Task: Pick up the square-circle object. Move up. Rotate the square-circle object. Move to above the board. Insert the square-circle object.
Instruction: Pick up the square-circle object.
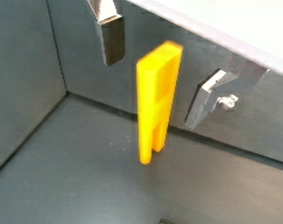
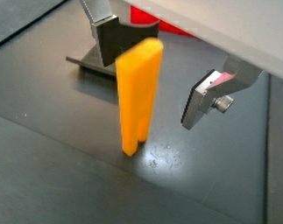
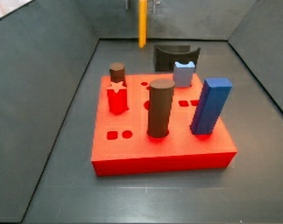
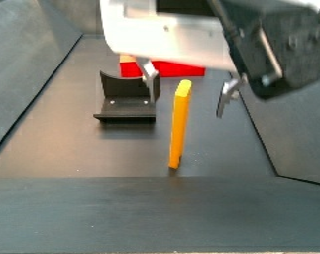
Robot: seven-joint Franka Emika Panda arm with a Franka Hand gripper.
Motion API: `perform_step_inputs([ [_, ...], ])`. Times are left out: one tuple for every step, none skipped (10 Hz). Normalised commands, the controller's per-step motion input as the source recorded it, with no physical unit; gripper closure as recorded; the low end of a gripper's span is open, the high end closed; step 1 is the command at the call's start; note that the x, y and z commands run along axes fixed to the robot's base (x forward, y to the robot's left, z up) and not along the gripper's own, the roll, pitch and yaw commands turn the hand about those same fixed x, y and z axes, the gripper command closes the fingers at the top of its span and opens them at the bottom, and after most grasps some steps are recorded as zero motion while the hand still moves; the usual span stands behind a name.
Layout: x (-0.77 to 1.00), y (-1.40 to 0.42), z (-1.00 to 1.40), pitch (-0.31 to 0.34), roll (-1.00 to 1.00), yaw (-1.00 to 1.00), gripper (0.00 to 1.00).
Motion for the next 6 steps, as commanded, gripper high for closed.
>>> perform_step_inputs([
  [0.0,0.04,-0.22,-0.057,0.0,0.19,0.0],
  [0.0,0.07,-0.14,-0.024,0.0,0.18,0.0],
  [0.0,0.04,-0.02,-0.051,0.0,0.15,0.0],
  [0.0,0.0,0.0,0.0,0.0,0.0,0.0],
  [0.0,0.0,0.0,0.0,0.0,0.0,1.0],
  [0.0,0.0,0.0,0.0,0.0,0.0,1.0],
])
